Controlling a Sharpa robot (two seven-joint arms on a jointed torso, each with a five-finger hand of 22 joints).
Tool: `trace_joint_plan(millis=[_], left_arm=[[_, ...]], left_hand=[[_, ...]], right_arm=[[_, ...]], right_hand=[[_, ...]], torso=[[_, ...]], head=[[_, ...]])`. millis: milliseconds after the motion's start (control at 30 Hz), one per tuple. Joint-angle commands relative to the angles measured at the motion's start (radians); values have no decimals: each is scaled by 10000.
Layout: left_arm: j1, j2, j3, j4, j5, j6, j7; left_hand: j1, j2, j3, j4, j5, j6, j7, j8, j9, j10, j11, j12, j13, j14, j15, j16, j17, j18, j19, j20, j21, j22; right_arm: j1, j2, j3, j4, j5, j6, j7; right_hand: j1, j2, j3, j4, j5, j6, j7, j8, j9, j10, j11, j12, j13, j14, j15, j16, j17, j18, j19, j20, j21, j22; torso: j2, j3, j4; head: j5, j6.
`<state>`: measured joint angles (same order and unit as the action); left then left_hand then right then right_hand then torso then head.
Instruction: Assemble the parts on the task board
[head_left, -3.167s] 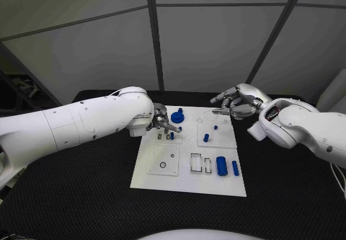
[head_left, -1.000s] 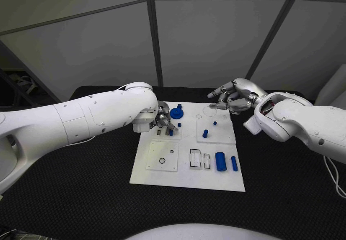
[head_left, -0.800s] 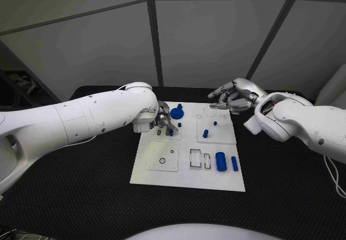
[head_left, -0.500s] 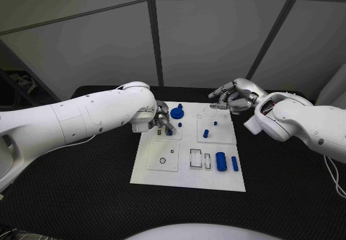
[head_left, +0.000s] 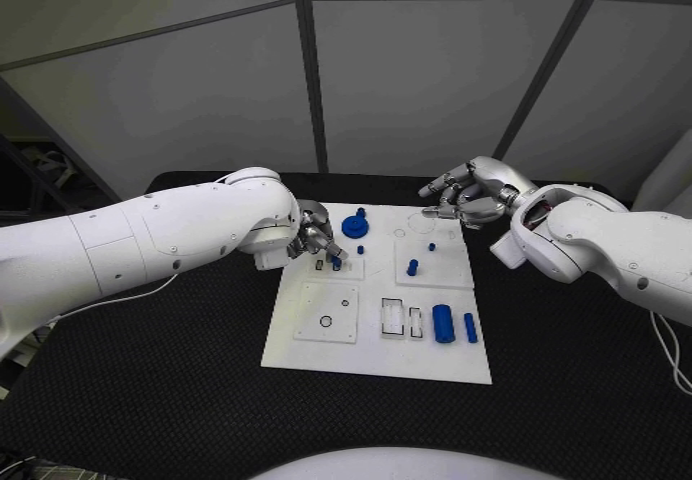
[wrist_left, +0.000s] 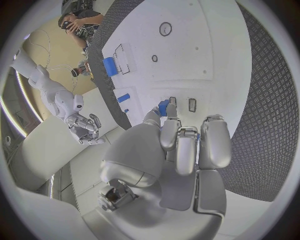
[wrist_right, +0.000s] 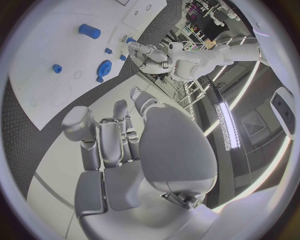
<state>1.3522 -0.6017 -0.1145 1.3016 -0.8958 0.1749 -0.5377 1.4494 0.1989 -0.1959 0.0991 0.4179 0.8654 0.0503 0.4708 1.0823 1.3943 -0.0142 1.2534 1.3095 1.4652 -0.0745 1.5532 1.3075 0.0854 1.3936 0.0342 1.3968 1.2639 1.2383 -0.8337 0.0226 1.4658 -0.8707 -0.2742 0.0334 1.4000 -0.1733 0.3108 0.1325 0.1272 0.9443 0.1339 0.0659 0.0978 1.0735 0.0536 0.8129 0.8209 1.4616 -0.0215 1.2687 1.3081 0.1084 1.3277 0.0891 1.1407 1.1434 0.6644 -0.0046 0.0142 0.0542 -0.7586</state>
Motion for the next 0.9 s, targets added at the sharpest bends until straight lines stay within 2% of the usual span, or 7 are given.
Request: trace_joint_plan(millis=[33, 133, 433, 733, 833, 900], left_arm=[[-5, -134, 9, 271, -356, -1002, 332], [-25, -252, 7, 466, -767, -1293, 366], [-194, -434, 4, 816, -1627, -1622, 396], [-305, -296, 3, 692, -2225, -1132, 355], [-316, -256, 4, 650, -2262, -1006, 320], [-321, -222, 4, 613, -2278, -973, 288]], left_hand=[[585, 510, 431, -507, 56, 58, -59, 60, 16, 47, -87, -22, 1210, 1006, -57, 53, 2502, -206, 93, -14, 89, 58], [569, 477, 466, -573, 68, 92, -66, 71, 8, 56, -95, -41, 1190, 1016, -64, 75, 2526, -217, 131, -19, 123, 119], [525, 420, 526, -682, 105, 152, -79, 75, -22, 61, -109, -92, 1144, 1026, -75, 97, 2549, -232, 181, -29, 165, 198], [508, 396, 582, -765, 109, 173, -83, 60, -52, 58, -115, -128, 1113, 1026, -79, 97, 2548, -230, 181, -34, 160, 195], [508, 396, 582, -765, 109, 173, -83, 60, -52, 58, -115, -128, 1113, 1026, -79, 97, 2548, -230, 181, -34, 160, 195], [501, 397, 594, -776, 108, 175, -81, 57, -58, 53, -115, -141, 1105, 1025, -79, 95, 2547, -228, 176, -34, 155, 187]], right_arm=[[22, -10, 9, -4, -182, 54, 64], [22, -14, 9, 0, -289, 55, 62], [22, -23, 9, -25, -484, 68, 55], [22, -3, 9, -32, -590, 91, 45], [22, -1, 9, -31, -606, 94, 41], [22, 2, 9, -30, -616, 94, 39]], right_hand=[[-81, 38, -10, 66, 51, -45, 38, -24, -7, -69, 5, -41, -15, 271, 11, -32, 451, -52, -65, -11, -45, -14], [-83, 41, -9, 70, 51, -47, 39, -24, -7, -69, 5, -40, -15, 268, 11, -40, 446, -53, -66, -11, -44, -11], [-83, 41, -9, 70, 51, -47, 39, -24, -7, -69, 5, -40, -15, 268, 11, -40, 446, -53, -66, -11, -44, -11], [-92, 44, -9, 78, 51, -52, 40, -24, -8, -68, 7, -32, -13, 266, 13, -40, 449, -53, -68, -9, -41, -5], [-92, 44, -9, 78, 51, -52, 40, -24, -8, -68, 7, -32, -13, 266, 13, -40, 449, -53, -68, -9, -41, -5], [-92, 44, -9, 78, 51, -52, 40, -24, -8, -68, 7, -32, -13, 266, 13, -40, 449, -53, -68, -9, -41, -5]], torso=[[-5, -2, 10], [-6, 7, -21], [-5, -9, -11], [12, -12, -46], [24, -19, -40], [18, -9, -31]], head=[[28, 19], [69, 16], [86, 23], [128, 25], [124, 21], [114, 11]])
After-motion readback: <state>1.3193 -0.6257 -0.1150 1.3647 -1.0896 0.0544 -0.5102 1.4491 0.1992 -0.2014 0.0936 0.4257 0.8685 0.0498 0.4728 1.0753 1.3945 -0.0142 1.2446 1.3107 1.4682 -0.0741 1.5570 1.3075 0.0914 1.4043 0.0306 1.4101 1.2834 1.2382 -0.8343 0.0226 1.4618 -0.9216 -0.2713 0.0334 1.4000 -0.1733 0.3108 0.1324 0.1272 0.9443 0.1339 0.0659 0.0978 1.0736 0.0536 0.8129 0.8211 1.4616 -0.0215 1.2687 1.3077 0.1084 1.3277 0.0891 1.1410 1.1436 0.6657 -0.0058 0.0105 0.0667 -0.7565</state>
